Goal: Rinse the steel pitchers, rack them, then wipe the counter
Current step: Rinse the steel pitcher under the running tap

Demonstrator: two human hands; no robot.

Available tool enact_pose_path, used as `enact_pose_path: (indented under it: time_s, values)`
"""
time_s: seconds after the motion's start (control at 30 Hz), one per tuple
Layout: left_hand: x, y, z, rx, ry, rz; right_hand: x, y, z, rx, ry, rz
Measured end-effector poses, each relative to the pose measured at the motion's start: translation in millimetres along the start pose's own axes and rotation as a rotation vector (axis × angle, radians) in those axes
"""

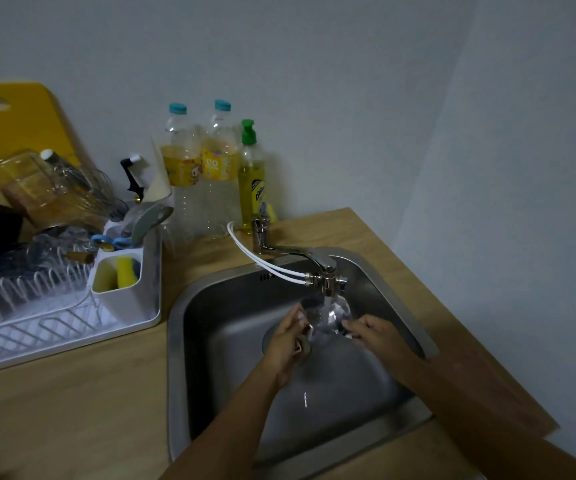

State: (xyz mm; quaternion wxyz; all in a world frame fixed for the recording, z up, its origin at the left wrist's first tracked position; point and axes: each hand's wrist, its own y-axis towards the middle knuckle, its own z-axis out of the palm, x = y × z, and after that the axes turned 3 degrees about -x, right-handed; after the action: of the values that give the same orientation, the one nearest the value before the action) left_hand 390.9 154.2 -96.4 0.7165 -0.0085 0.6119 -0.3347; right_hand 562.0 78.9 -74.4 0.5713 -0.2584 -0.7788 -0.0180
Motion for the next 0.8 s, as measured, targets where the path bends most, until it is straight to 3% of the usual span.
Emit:
enact_pose_path:
  time_s: [0.1,0.3,0.47,0.67,0.8]
  values:
    - [-1,-8,-13,-0.008,0.093,0.012,4,1,7,0.040,0.278,0.218]
    - [-1,-25,-28,-0.053,0.198,0.047,-7,1,32,0.066,0.256,0.372]
    - [3,-26,-41,-0.175,0.210,0.110,-10,-2,49,0.133,0.326,0.354]
    - [2,-24,-46,-0.144,0.229,0.121,-10,6,51,0.116,0.442,0.299]
    - [0,-30,-35,-0.033,0.137,-0.005,-3,4,31,0.087,0.179,0.202]
